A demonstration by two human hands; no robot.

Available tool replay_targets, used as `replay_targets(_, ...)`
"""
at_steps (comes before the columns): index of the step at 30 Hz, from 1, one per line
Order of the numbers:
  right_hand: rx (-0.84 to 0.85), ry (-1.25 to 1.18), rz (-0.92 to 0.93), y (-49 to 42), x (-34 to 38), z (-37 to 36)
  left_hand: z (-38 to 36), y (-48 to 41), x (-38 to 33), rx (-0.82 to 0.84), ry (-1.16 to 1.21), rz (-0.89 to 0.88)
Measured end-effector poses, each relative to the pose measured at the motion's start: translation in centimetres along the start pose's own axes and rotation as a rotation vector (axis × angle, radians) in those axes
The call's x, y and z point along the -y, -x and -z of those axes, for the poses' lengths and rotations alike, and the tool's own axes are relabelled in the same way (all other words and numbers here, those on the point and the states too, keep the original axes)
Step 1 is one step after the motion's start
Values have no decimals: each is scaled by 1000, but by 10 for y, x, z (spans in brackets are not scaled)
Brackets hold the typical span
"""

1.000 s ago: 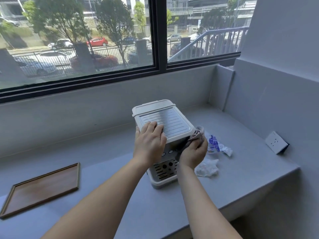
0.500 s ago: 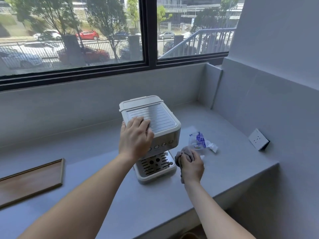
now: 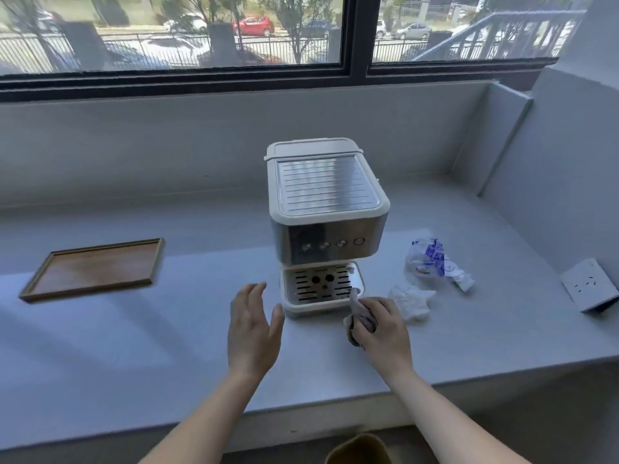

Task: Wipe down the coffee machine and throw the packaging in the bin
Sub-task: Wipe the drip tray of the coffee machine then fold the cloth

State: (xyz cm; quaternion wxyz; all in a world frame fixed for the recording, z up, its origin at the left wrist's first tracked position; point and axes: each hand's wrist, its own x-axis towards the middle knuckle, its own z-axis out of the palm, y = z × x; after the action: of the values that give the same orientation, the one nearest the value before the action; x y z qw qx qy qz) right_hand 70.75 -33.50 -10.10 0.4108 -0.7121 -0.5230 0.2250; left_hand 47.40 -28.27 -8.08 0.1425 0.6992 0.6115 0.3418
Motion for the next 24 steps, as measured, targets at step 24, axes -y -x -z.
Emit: replay_targets(24,-223,-77,169,-40,-42,-11,-86,-3,34,137,-349,94)
